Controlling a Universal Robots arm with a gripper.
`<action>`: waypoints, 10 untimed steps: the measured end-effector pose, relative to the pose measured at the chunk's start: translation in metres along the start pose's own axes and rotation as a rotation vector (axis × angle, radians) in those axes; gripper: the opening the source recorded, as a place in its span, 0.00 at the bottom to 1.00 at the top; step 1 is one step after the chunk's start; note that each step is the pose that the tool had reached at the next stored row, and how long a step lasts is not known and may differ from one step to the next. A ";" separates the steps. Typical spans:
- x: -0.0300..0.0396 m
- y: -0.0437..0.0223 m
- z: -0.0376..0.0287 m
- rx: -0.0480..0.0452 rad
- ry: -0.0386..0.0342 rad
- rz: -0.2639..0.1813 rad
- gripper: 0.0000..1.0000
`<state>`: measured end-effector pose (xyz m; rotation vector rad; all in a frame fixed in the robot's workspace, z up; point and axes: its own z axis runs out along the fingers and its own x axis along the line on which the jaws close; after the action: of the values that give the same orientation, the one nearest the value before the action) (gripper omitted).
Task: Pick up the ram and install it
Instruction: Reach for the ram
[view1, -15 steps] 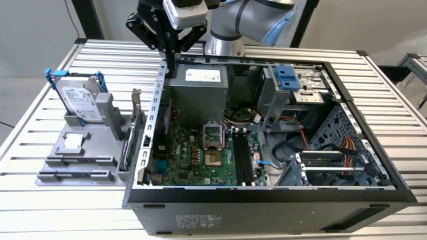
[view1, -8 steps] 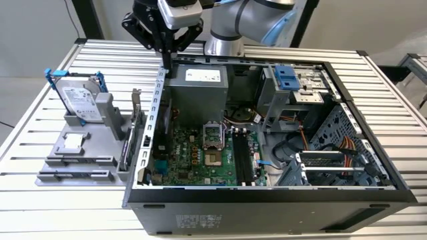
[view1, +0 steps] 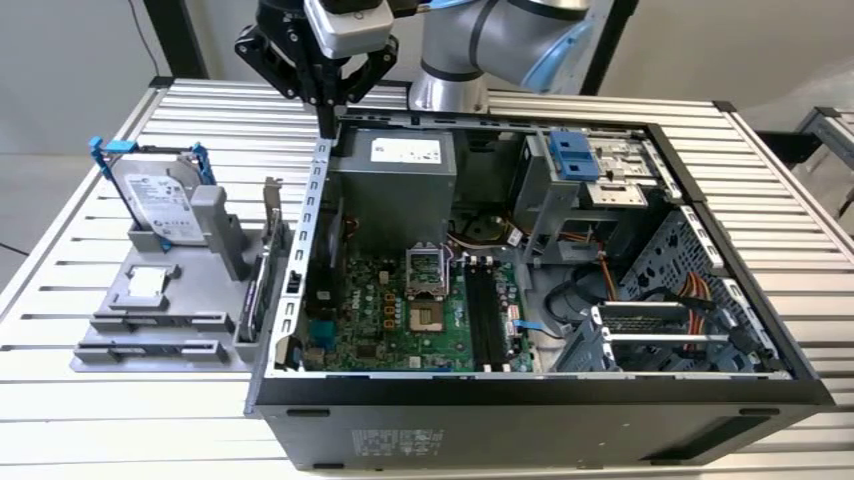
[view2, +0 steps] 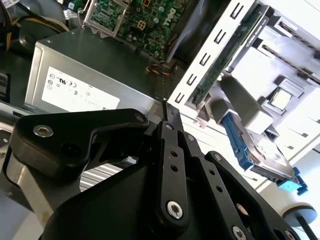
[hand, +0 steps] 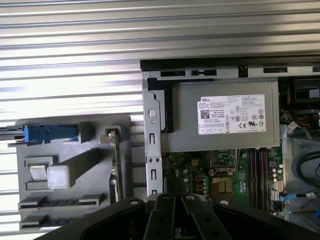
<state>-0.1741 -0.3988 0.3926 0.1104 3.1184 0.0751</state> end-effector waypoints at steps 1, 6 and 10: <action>0.0008 -0.0001 -0.0001 0.0001 0.0000 0.000 0.00; 0.0050 -0.0003 -0.0001 0.0001 0.0000 0.000 0.00; 0.0085 -0.0006 -0.0002 0.0001 0.0000 0.000 0.00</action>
<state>-0.1826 -0.3988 0.3926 0.1104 3.1184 0.0750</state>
